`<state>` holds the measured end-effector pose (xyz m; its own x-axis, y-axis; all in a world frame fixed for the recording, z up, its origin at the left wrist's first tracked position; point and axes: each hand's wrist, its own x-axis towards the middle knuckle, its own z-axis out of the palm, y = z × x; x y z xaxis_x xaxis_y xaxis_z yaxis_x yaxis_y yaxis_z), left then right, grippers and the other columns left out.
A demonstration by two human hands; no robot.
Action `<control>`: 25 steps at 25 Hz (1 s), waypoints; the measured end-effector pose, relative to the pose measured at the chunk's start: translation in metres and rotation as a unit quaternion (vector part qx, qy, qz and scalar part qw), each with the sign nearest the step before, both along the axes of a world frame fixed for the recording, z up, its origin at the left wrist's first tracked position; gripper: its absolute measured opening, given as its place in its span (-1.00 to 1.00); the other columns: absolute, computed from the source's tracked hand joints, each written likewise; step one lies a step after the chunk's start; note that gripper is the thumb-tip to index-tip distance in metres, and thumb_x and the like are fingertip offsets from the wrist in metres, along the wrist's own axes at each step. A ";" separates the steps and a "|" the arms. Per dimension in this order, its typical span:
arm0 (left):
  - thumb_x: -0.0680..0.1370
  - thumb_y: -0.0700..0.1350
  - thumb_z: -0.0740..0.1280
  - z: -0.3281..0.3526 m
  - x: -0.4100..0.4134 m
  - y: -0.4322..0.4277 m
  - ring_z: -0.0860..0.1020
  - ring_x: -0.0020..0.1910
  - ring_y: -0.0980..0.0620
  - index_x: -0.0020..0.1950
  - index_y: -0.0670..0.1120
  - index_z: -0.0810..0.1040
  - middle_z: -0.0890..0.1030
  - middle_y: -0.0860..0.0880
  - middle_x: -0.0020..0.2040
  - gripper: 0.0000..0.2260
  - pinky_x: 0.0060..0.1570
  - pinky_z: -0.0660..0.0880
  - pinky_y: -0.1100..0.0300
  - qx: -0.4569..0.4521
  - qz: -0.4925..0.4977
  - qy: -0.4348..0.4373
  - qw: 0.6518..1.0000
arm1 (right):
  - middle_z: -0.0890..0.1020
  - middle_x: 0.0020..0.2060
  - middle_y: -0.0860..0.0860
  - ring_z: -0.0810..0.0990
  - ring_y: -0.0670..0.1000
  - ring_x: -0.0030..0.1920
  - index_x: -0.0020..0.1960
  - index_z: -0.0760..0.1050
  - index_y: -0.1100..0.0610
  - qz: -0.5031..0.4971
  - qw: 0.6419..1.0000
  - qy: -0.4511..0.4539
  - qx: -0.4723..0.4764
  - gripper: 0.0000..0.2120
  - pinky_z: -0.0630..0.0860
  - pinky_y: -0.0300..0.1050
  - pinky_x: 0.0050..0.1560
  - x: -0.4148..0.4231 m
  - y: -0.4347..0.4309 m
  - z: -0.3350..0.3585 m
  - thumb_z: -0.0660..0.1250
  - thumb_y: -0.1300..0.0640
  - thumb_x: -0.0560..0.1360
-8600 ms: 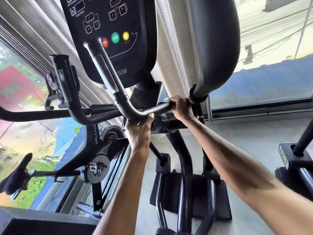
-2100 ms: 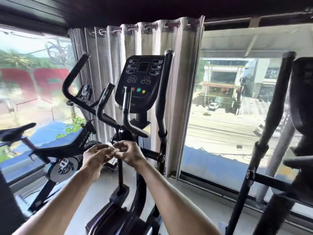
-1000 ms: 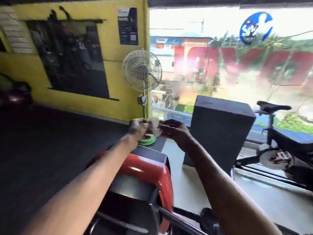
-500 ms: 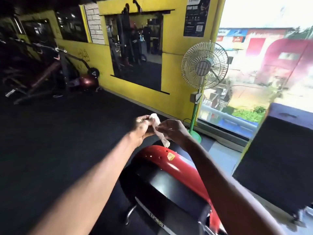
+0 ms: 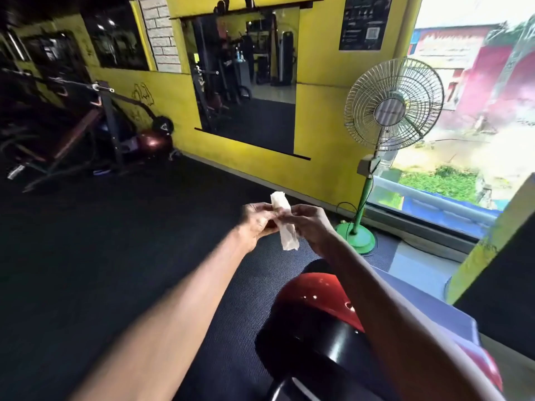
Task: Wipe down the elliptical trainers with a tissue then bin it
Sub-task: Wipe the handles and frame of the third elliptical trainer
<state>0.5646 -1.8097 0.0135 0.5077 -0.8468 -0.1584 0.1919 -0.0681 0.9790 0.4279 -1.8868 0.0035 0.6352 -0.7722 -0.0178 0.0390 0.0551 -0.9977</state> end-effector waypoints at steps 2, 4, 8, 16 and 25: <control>0.55 -0.31 0.46 0.000 0.031 -0.012 0.69 -0.29 0.02 -0.13 -0.17 0.62 0.71 -0.02 -0.30 -0.91 -0.28 0.67 0.15 0.001 -0.010 -0.001 1.000 | 0.64 -0.35 0.03 0.58 -0.08 -0.43 -0.08 0.57 0.24 -0.005 0.999 -0.006 0.040 -0.88 0.47 -0.27 -0.43 0.029 -0.008 0.002 0.50 0.30 0.46; 0.56 -0.31 0.45 0.000 0.057 -0.029 0.69 -0.27 0.03 -0.11 -0.16 0.63 0.71 -0.03 -0.26 -0.91 -0.30 0.65 0.16 0.005 -0.015 -0.002 1.000 | 0.66 -0.37 0.02 0.59 -0.08 -0.44 -0.05 0.55 0.24 -0.015 0.997 -0.015 0.077 -0.91 0.48 -0.28 -0.44 0.047 -0.021 0.003 0.44 0.32 0.50; 0.57 -0.33 0.43 -0.011 0.103 -0.077 0.66 -0.14 -0.04 0.03 -0.13 0.59 0.68 -0.11 -0.08 -0.87 -0.32 0.64 0.16 0.005 -0.032 0.001 0.999 | 0.59 -0.39 0.02 0.50 -0.03 -0.44 -0.09 0.52 0.15 -0.065 0.993 -0.029 0.099 -0.78 0.39 -0.24 -0.44 0.092 -0.063 -0.009 0.34 0.46 0.46; 0.58 -0.43 0.35 -0.024 0.196 -0.230 0.60 -0.15 -0.02 0.02 -0.10 0.42 0.58 -0.11 -0.08 -0.76 -0.36 0.60 0.15 -0.002 -0.130 -0.031 0.991 | 0.64 -0.28 0.05 0.61 -0.02 -0.38 0.04 0.43 0.16 -0.130 0.982 -0.104 0.086 -0.73 0.51 -0.19 -0.42 0.180 -0.188 -0.026 0.34 0.47 0.48; 0.49 -0.51 0.38 -0.010 0.220 -0.410 0.69 -0.13 -0.05 0.13 -0.31 0.64 0.71 -0.17 -0.04 -0.74 -0.01 0.68 0.14 -0.001 -0.351 0.030 0.936 | 0.64 -0.08 0.12 0.66 0.02 -0.20 0.11 0.58 0.21 -0.271 0.954 -0.123 0.018 -0.79 0.59 -0.19 -0.20 0.183 -0.313 -0.019 0.35 0.42 0.52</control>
<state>0.7849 -2.2196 0.0031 -0.1843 -0.9686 -0.1669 0.1557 -0.1965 0.9681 0.6110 -2.2000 -0.0153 0.1300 -0.9904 0.0473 0.3054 -0.0054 -0.9522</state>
